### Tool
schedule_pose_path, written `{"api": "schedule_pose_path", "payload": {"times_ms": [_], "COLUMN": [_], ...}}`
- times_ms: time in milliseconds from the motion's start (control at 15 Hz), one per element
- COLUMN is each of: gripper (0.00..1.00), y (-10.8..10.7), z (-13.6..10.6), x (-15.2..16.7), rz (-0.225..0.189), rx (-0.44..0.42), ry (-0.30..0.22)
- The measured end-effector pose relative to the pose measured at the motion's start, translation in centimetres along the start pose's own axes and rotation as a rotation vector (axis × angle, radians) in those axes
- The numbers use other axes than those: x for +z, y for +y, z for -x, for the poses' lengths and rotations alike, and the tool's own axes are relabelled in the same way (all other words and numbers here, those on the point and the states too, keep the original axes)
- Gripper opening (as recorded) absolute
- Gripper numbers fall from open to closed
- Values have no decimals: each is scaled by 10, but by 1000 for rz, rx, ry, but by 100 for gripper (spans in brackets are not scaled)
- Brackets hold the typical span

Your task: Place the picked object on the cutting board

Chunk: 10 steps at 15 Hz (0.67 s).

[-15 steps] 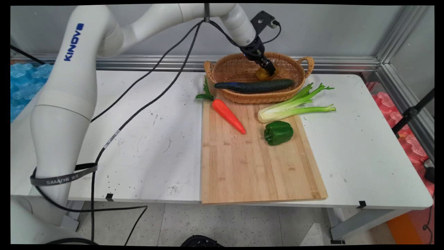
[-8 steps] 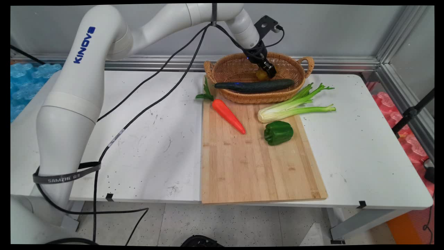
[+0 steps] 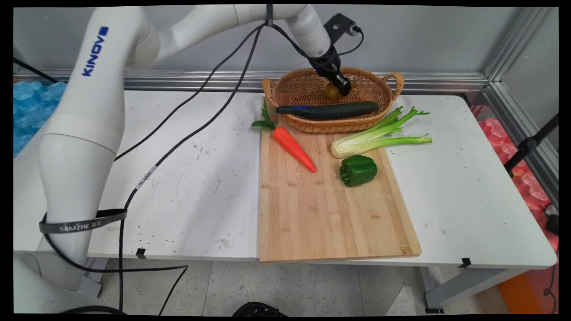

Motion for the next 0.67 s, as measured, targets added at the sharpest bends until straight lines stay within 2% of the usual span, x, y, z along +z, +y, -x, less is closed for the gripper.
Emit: {"api": "schedule_pose_path", "payload": {"times_ms": [400, 667], "gripper": [0, 0], "y": [11, 26], "z": [-7, -9], "x": [-46, -93], "rz": [-10, -2], "rx": [48, 123], "ry": [17, 21]}}
